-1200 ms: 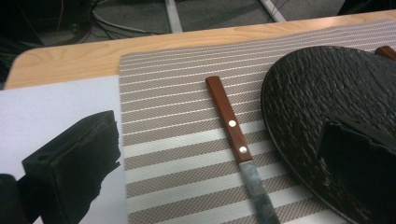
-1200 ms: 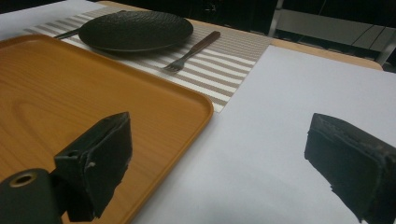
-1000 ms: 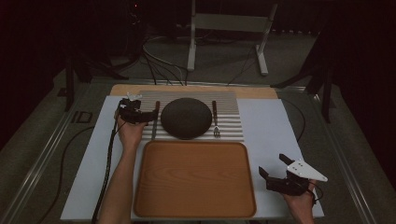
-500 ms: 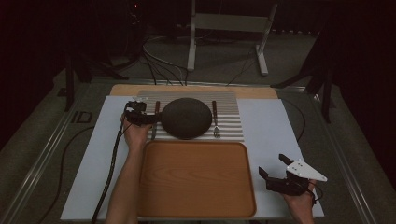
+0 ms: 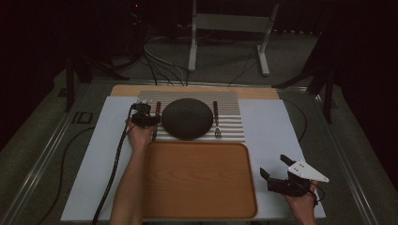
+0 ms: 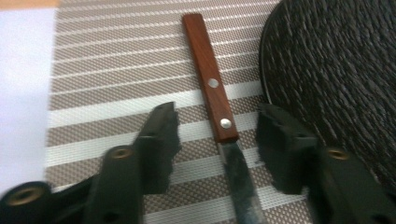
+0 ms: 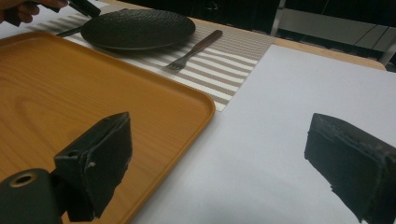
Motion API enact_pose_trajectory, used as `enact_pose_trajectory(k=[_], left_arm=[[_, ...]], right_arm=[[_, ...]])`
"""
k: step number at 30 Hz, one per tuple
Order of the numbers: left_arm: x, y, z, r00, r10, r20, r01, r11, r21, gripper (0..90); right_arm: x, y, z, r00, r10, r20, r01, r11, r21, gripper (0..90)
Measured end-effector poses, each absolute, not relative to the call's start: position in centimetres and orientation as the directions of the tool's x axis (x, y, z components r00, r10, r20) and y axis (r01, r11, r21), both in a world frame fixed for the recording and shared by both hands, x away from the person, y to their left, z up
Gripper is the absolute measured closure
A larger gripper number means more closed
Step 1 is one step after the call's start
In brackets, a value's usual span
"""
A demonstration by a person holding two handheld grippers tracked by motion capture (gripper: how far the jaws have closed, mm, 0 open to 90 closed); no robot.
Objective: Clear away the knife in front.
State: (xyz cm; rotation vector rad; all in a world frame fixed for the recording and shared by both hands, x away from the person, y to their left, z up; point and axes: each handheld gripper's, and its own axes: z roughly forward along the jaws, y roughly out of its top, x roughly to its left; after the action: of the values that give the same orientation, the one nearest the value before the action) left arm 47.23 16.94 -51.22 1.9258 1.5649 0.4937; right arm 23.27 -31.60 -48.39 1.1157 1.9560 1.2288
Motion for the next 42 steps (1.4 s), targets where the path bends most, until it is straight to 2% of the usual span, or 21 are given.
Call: enact_pose_trajectory(k=[4,9,11,12,25,42], left_arm=[[47.4,16.7,-51.8,0.243,0.966,-0.090,0.750,-0.129,0.649,62.0],[47.4,16.4,-51.8,0.248,0.968,-0.045,0.744,-0.161,0.649,69.5],[47.4,16.4,-51.6,0.234,0.971,-0.043,0.763,-0.155,0.628,69.5],[47.4,16.3,-51.6,0.238,0.971,-0.033,0.764,-0.166,0.624,77.5],[47.3,16.4,-51.3,0.238,0.971,-0.029,0.776,-0.172,0.606,78.2],[46.4,17.3,-49.4,0.202,0.978,-0.062,0.757,-0.115,0.644,78.1]], right_arm=[[23.3,-31.7,-48.4,-0.488,0.872,-0.032,0.348,0.228,0.909,7.5],[23.3,-31.8,-48.4,-0.488,0.872,-0.032,0.349,0.228,0.909,7.5],[23.3,-31.8,-48.4,-0.489,0.872,-0.032,0.349,0.228,0.909,7.5],[23.4,-31.7,-48.4,-0.489,0.872,-0.032,0.350,0.230,0.908,7.5],[23.3,-31.9,-48.5,-0.487,0.873,-0.030,0.357,0.230,0.906,7.5],[23.4,-31.8,-48.5,-0.491,0.871,-0.032,0.358,0.235,0.904,7.6]])
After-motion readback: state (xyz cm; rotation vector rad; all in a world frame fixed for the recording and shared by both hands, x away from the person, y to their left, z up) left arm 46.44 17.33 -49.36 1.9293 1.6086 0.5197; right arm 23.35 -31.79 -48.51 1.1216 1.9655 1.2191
